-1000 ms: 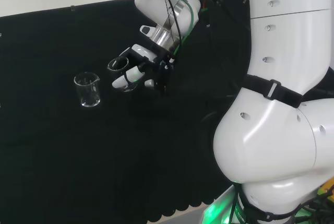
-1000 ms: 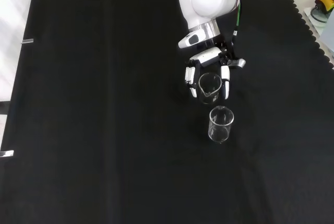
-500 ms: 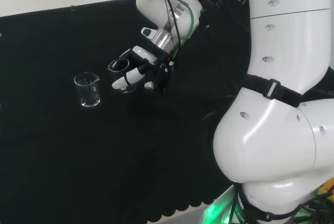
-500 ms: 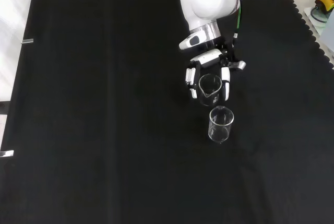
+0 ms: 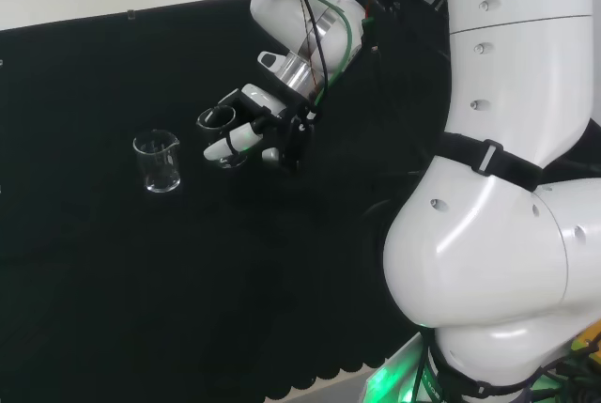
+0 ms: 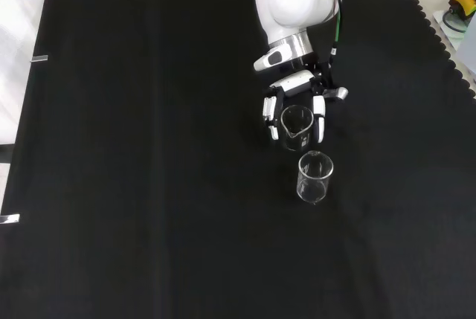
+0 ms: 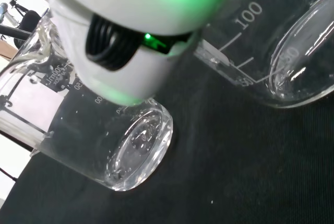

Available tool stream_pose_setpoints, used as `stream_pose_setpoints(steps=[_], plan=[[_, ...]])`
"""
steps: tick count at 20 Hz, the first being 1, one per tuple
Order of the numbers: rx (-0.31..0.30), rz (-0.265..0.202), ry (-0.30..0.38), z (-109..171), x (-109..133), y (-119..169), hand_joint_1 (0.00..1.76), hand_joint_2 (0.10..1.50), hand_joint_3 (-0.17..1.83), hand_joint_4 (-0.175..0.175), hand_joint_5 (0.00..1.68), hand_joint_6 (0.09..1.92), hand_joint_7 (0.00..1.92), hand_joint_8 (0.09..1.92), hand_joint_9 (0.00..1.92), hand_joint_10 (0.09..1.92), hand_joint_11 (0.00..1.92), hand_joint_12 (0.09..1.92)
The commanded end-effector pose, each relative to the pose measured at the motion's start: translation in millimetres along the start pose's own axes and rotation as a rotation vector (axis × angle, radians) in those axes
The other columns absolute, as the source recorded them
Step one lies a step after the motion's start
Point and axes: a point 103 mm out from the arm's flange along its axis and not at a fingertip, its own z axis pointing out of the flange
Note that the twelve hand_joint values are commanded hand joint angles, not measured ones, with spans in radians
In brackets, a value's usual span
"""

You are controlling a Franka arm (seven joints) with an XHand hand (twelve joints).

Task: Place the beaker back on the table.

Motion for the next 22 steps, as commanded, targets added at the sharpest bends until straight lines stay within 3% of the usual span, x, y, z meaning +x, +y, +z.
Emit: stream_pose_setpoints(steps=[1, 17, 19, 21, 22], plan=[[-0.008, 0.011, 0.011, -2, -2, 0, 1.43, 1.02, -0.17, -0.172, 1.27, 0.53, 1.59, 0.09, 1.45, 0.16, 1.02, 0.85], [0.017, 0.009, -0.022, 13, -2, 1, 1.43, 1.02, -0.17, -0.169, 1.26, 0.54, 1.59, 0.09, 1.45, 0.15, 1.02, 0.85], [0.02, 0.006, -0.033, 14, -2, 1, 1.42, 0.98, -0.09, -0.173, 1.31, 0.44, 1.57, 0.09, 1.42, 0.2, 1.0, 0.86], [0.03, 0.001, -0.036, 15, -1, 1, 1.42, 0.97, -0.02, -0.175, 1.27, 0.49, 1.48, 0.18, 1.33, 0.37, 0.96, 0.89], [0.037, -0.004, -0.04, 14, -1, 1, 1.45, 0.96, -0.01, -0.127, 1.2, 0.57, 1.42, 0.3, 1.3, 0.44, 0.95, 0.91]])
